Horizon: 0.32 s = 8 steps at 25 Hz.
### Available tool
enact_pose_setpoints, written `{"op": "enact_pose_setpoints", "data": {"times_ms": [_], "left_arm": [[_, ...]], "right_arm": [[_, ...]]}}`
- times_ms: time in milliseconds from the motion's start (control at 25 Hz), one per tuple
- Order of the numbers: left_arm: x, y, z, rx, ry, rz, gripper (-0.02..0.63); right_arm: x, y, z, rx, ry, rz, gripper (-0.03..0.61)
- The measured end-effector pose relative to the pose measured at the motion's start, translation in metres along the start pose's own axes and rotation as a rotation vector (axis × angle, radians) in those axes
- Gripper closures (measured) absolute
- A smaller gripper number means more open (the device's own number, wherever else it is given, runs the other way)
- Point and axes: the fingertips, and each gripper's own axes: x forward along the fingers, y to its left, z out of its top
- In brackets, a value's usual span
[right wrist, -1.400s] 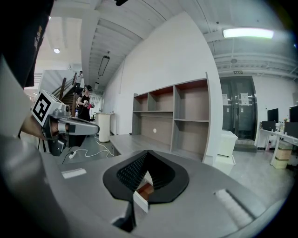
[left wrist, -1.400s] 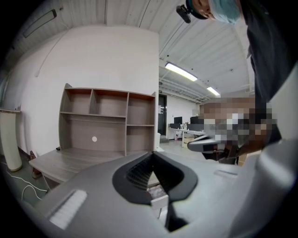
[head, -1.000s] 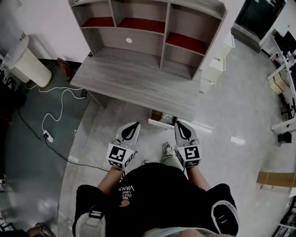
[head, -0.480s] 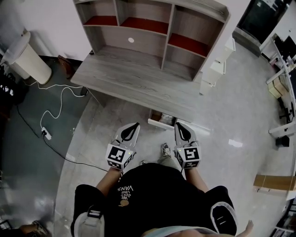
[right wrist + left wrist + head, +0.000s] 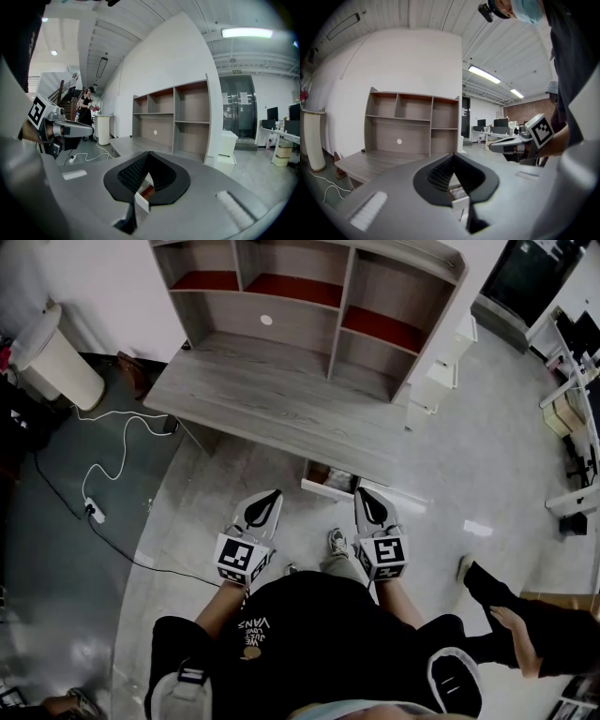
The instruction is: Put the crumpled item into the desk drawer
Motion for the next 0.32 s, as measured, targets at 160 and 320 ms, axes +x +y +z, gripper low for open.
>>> {"op": "enact_pose_setpoints", "data": {"times_ms": [160,320], "left_arm": [[-0.0023,0.0000,-0.0014,0.000,0.005,0.001,0.561],[-0.0040,-0.0006,-0.0043,0.001,0.011,0.001,0.561]], "right_arm": [[0.0002,0.0015,-0.0001,0.003,0.000,0.003,0.577],[-0.0003,0.0042,-0.0022,0.010,0.003,0.010,0.577]]}}
